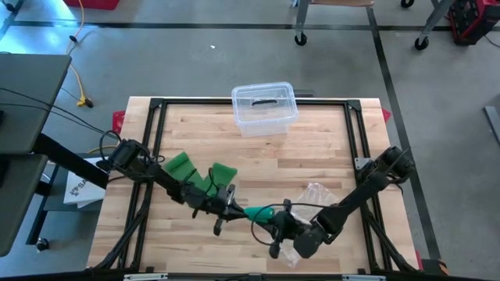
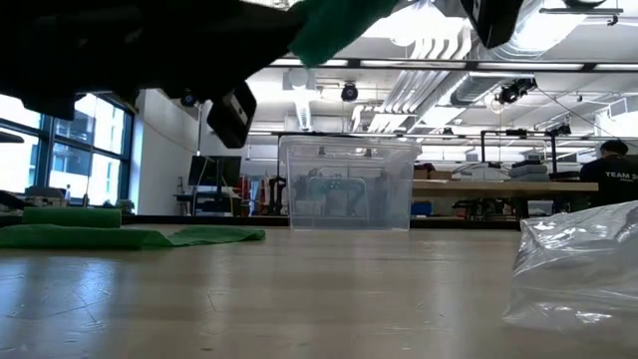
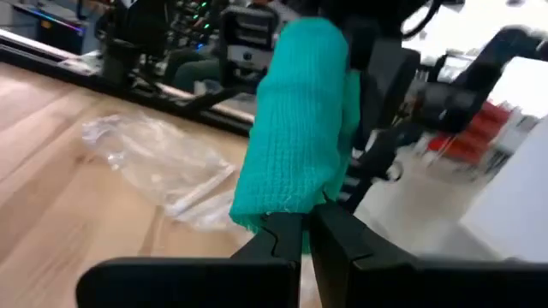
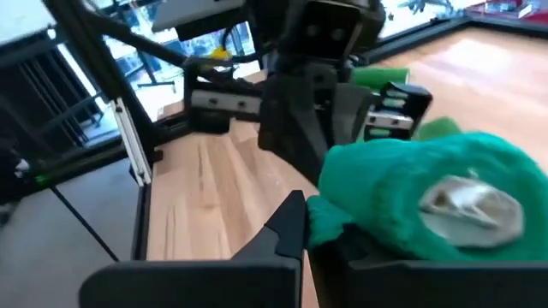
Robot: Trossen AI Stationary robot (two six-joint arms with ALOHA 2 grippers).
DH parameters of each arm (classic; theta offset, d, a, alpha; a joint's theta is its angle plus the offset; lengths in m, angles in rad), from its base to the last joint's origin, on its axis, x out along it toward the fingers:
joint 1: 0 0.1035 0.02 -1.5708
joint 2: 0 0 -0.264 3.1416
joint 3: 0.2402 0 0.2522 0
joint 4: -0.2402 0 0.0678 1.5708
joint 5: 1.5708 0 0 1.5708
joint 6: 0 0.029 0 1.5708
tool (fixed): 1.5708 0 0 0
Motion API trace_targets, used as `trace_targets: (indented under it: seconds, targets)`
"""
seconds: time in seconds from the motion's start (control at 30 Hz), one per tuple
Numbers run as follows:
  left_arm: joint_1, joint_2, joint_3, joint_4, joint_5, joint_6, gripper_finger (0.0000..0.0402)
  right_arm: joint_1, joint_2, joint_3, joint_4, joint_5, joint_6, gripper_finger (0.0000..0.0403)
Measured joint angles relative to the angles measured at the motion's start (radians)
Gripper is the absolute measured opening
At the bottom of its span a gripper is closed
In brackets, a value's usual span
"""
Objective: Roll bandage
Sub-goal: Roll the blue bandage
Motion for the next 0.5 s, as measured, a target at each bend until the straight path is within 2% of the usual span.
trace_targets:
  seconds: [0.17,0.3,0.37,0.5]
  targets:
    - [-0.028,0.002,-0.001,-0.054,-0.051,0.02,0.0005,-0.005,0.027,-0.038,-0.022,0.026,0.246,0.0]
    - [-0.033,0.003,-0.001,-0.185,-0.089,-0.066,0.0005,-0.011,0.06,-0.088,-0.006,0.004,0.405,0.0]
    - [-0.032,0.002,0.001,-0.287,-0.118,-0.111,0.0005,-0.019,0.06,-0.095,-0.01,-0.027,0.426,0.0]
    - [-0.037,0.002,-0.001,-0.393,-0.136,-0.108,0.0005,-0.041,0.061,-0.095,-0.012,-0.059,0.444,0.0]
